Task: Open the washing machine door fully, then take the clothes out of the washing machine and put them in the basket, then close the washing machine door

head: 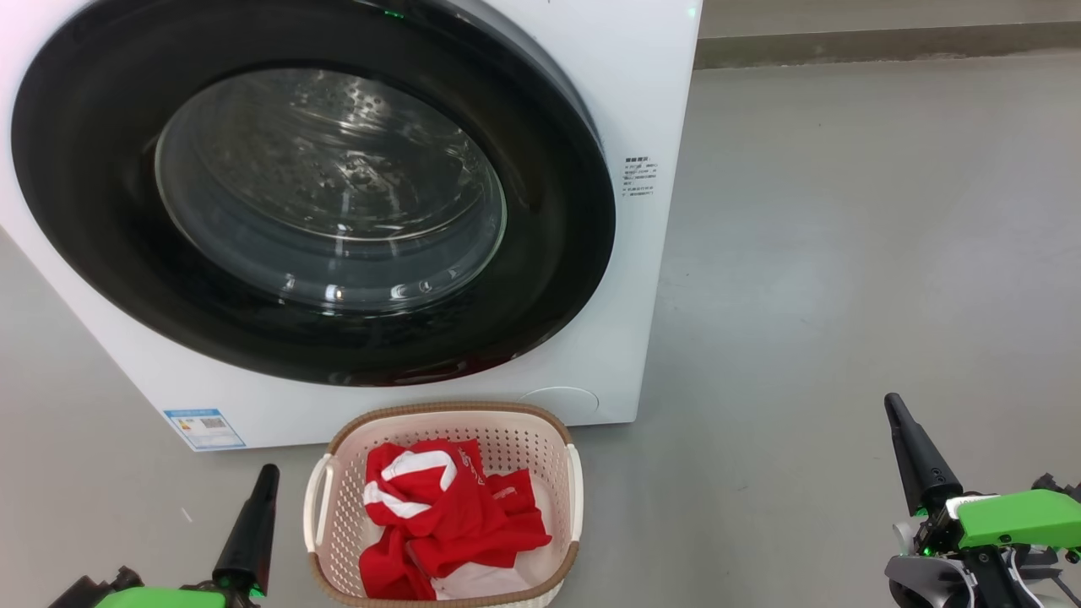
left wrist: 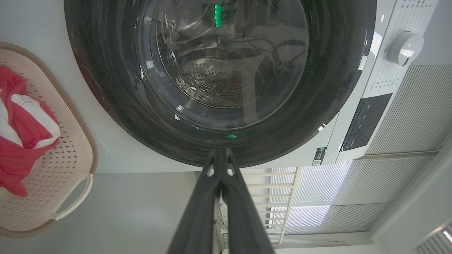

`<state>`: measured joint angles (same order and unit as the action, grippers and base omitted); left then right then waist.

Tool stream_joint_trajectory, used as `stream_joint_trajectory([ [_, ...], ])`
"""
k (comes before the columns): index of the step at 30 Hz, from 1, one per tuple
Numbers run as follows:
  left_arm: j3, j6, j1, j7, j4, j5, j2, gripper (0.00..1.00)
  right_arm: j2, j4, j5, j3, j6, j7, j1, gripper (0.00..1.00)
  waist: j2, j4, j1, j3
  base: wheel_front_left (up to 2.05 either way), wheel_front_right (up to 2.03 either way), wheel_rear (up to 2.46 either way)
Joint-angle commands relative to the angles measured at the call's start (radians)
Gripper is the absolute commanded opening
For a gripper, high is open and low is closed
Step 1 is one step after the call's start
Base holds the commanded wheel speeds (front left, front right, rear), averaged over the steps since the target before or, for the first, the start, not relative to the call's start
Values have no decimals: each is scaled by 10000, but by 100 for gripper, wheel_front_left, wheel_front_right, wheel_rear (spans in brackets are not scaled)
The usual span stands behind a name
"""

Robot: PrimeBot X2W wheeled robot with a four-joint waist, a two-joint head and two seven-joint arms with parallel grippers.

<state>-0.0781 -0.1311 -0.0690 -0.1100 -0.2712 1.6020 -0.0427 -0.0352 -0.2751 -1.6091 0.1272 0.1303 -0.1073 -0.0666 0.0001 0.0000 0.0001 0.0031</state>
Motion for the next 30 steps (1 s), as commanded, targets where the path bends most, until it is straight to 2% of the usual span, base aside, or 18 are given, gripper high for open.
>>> stream_joint_trajectory([
  [1, -357, 4, -390, -33, 263, 66, -76, 0, -159, 303, 4, -136, 4, -58, -413, 0, -1, 0, 0, 0, 0, 0, 0],
  [30, -357, 4, -390, -33, 263, 66, -76, 0, -156, 303, 8, -131, 4, -62, -414, 0, -1, 0, 0, 0, 0, 0, 0],
])
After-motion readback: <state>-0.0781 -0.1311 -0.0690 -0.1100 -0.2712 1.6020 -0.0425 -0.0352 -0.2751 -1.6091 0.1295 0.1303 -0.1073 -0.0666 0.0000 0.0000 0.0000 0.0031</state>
